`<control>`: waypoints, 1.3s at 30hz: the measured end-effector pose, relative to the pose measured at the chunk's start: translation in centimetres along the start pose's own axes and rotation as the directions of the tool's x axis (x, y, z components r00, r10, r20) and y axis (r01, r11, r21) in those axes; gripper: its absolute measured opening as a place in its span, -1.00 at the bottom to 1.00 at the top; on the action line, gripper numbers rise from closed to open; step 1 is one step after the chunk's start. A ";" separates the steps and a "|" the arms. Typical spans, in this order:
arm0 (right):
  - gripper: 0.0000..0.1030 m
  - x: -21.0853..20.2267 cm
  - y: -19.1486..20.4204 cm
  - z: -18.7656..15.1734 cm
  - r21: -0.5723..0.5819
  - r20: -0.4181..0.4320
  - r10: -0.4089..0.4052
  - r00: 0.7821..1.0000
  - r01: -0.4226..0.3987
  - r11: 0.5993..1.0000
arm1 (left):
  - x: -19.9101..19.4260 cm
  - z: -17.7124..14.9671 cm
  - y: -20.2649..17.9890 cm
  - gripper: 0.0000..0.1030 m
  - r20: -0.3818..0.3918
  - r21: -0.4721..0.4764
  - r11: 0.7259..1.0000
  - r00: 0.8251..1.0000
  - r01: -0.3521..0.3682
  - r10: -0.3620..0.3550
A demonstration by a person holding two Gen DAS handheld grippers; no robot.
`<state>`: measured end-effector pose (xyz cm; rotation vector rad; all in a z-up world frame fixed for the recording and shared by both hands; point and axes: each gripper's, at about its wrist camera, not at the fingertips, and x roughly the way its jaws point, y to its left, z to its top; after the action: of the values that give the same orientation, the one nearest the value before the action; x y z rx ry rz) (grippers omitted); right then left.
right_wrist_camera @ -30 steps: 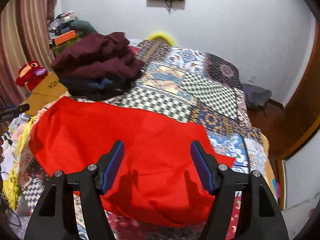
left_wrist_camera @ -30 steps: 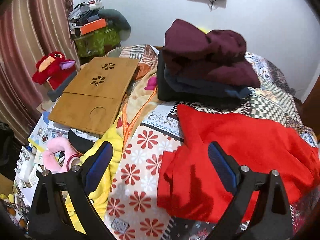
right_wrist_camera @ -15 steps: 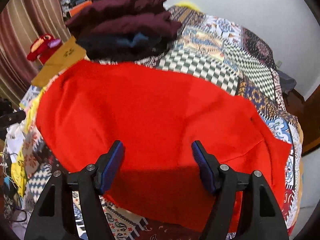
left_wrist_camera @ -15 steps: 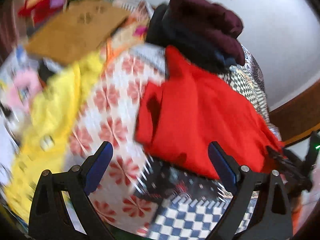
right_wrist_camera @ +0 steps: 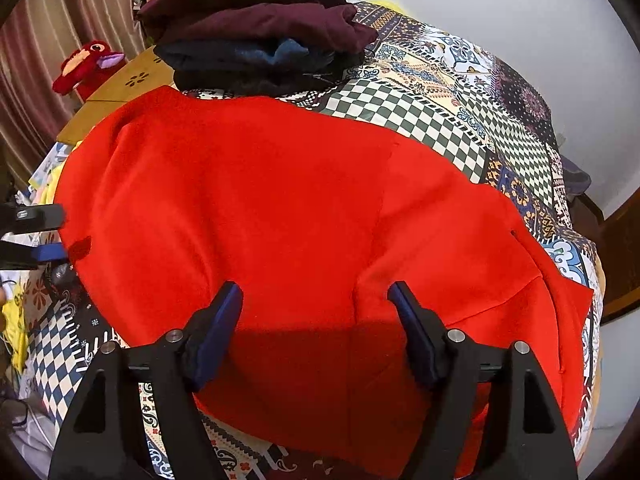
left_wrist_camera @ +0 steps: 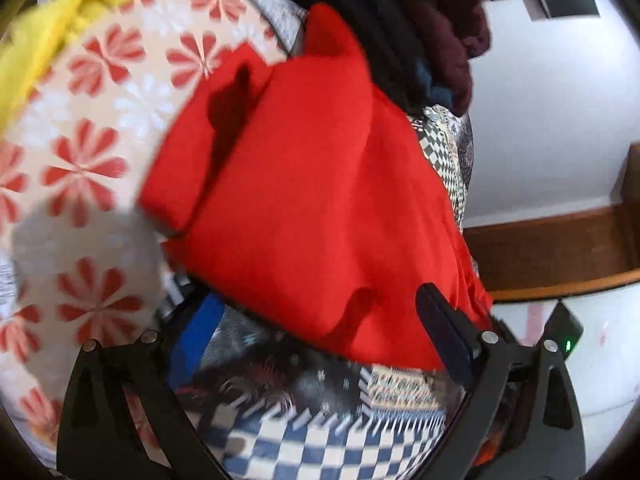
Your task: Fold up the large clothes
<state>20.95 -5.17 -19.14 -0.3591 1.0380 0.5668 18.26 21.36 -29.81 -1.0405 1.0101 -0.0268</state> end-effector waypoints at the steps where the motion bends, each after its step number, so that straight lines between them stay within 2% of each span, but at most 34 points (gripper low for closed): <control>1: 0.42 0.0 0.0 0.0 0.002 0.000 0.003 1.000 -0.003 1.000 | 0.7 0.2 -0.1 0.87 0.006 0.000 1.000 1.000 0.009 -0.009; 4: 0.43 0.2 -0.1 -0.1 0.005 0.001 0.011 1.000 -0.011 1.000 | 2.0 0.8 -1.2 0.88 0.045 0.042 0.999 0.999 -0.021 0.019; 8: 0.44 0.3 -0.1 -0.2 0.007 0.003 0.012 1.000 -0.012 1.000 | 3.0 1.1 -3.2 0.90 0.122 0.111 0.988 0.988 -0.105 0.091; 10: 0.44 0.3 -0.2 -0.2 0.007 0.003 0.014 1.000 -0.014 1.000 | 3.1 1.4 -3.8 0.81 0.156 0.113 0.984 0.980 -0.138 0.120; 12: 0.44 0.3 -0.2 -0.1 0.006 0.002 0.016 1.000 -0.016 1.000 | 3.0 1.6 -4.3 0.25 0.198 0.098 0.978 0.967 -0.184 0.162; 13: 0.44 0.2 -0.2 0.0 0.006 0.000 0.017 1.000 -0.017 1.000 | 2.9 1.8 -4.4 0.11 0.209 0.092 0.976 0.962 -0.196 0.173; 15: 0.44 0.1 -0.3 0.1 0.006 -0.003 0.019 1.000 -0.019 1.000 | 2.7 2.2 -4.7 -0.41 0.226 0.084 0.973 0.955 -0.214 0.191; 17: 0.44 0.0 -0.3 0.4 0.005 -0.009 0.020 1.000 -0.020 1.000 | 1.6 2.8 -4.6 -0.66 0.250 0.083 0.974 0.950 -0.211 0.185; 21: 0.44 -1.4 -0.6 1.8 0.033 0.012 0.041 0.999 -0.041 0.999 | -1.4 3.4 -6.1 -0.73 0.342 0.104 0.971 0.925 -0.215 0.168; 26: 0.44 -2.8 0.8 3.9 0.037 0.072 0.127 0.989 -0.130 0.991 | -6.2 3.2 -9.1 -0.74 0.458 0.143 0.968 0.881 -0.207 0.120; 29: 0.44 -1.1 3.6 4.6 -0.011 0.025 0.181 0.983 -0.181 0.983 | -9.2 2.5 -10.9 -0.75 0.520 0.175 0.964 0.850 -0.199 0.082; 31: 0.46 0.8 5.7 4.4 -0.058 -0.029 0.187 0.982 -0.188 0.980 | -10.4 2.1 -12.2 -0.76 0.543 0.195 0.963 0.838 -0.186 0.052; 33: 0.47 2.0 7.6 3.9 -0.124 -0.039 0.154 0.987 -0.158 0.980 | -10.3 2.1 -13.3 -0.76 0.534 0.211 0.963 0.845 -0.166 0.028; 36: 0.47 2.1 9.0 3.6 -0.206 -0.037 0.104 0.994 -0.109 0.972 | -9.2 2.1 -14.4 -0.76 0.515 0.218 0.961 0.857 -0.168 0.033; 39: 0.44 0.8 7.6 3.4 -0.197 -0.027 0.165 0.986 -0.167 0.966 | -8.5 2.0 -16.2 -0.76 0.507 0.243 0.954 0.861 -0.173 0.028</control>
<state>19.10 2.89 -18.35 -0.4535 1.0297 0.8232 21.55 17.82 -12.07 -0.6767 0.5610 0.1761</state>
